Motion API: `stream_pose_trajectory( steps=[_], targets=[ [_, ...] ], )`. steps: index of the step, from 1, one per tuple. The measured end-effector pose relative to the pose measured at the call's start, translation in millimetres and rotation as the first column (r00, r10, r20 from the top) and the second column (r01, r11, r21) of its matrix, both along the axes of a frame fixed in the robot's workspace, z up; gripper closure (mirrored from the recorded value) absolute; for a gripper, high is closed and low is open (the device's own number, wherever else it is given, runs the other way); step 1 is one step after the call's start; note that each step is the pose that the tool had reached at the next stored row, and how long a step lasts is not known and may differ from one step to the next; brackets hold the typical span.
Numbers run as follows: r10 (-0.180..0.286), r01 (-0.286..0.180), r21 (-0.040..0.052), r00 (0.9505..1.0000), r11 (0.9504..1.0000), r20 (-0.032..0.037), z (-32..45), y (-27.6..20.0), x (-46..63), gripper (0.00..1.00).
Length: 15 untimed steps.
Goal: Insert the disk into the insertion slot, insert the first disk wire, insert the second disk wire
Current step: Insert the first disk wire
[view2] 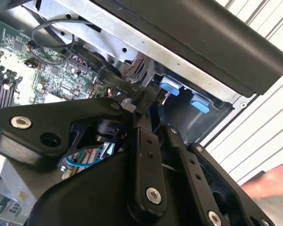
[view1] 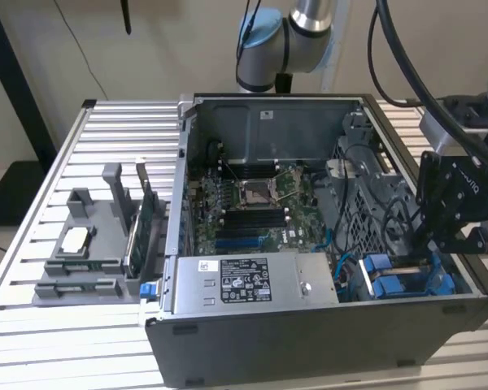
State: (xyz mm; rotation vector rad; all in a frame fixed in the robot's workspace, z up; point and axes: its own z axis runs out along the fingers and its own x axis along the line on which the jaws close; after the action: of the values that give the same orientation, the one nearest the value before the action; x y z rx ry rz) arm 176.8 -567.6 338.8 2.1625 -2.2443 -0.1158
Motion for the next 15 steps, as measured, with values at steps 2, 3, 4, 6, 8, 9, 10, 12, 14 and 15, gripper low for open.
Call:
stream_pose_trajectory(
  steps=[2,3,4,6,8,9,10,12,14,15],
  targets=[
    [0.000,0.000,0.0017,1.0000,1.0000,0.0001,0.0,0.0,-0.1,0.81],
    [0.000,0.000,0.0024,1.0000,1.0000,0.0002,-0.1,0.0,-0.1,0.81],
    [0.000,0.000,0.0033,1.0000,1.0000,0.0005,-0.4,0.0,-0.1,0.81],
    [0.000,0.000,0.0041,1.0000,1.0000,0.0015,-2.4,-0.1,-0.1,0.81],
    [0.000,0.000,0.0034,1.0000,1.0000,0.0023,-4.8,-0.1,-0.1,0.81],
    [0.000,0.000,0.0031,1.0000,1.0000,0.0025,-5.5,0.0,-0.1,0.81],
    [0.000,0.000,0.0031,1.0000,1.0000,0.0027,-6.0,0.0,-0.1,0.81],
    [0.000,0.000,0.0041,1.0000,1.0000,0.0027,-6.7,-0.1,-0.1,0.80],
    [0.000,0.000,0.0042,1.0000,1.0000,0.0027,-6.5,-0.1,-0.1,0.74],
    [0.000,0.000,0.0041,1.0000,1.0000,0.0027,-5.7,-0.1,-0.1,0.74]
  ],
)
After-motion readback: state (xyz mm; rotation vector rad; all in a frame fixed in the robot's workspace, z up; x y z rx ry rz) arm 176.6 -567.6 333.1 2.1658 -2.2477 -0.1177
